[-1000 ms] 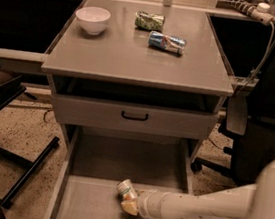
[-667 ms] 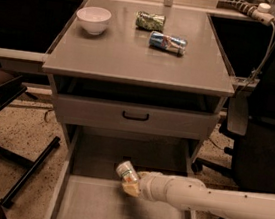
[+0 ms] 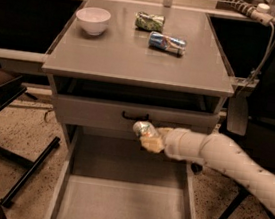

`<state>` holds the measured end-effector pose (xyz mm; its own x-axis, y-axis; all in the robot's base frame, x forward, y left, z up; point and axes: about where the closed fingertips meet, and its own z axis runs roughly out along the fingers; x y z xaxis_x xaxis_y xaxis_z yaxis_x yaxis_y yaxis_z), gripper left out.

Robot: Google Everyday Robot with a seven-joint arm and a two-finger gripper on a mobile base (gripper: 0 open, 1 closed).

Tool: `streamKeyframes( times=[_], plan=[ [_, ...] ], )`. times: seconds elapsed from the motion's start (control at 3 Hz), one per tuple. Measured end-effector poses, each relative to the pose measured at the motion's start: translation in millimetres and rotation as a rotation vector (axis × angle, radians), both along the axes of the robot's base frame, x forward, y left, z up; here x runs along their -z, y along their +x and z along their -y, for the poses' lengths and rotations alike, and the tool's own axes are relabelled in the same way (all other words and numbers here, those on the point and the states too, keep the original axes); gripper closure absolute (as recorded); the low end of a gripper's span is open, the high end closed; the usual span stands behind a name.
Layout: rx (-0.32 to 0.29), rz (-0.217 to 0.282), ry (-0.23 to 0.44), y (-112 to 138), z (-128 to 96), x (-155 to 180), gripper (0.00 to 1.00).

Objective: Pick 7up can from middle drawer and place on counter

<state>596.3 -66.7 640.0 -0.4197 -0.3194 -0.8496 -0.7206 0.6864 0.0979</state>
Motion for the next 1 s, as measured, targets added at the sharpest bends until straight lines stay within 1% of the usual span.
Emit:
streamKeyframes(
  times=[0.33,0.67,1.0],
  plan=[
    [0.017,0.001,0.018,10,10,-34,1.00],
    [-0.001,-0.048,0.001,6,17,-45,1.00],
    [-0.052,-0.104,-0.019,-9,14,-37,1.00]
  ],
)
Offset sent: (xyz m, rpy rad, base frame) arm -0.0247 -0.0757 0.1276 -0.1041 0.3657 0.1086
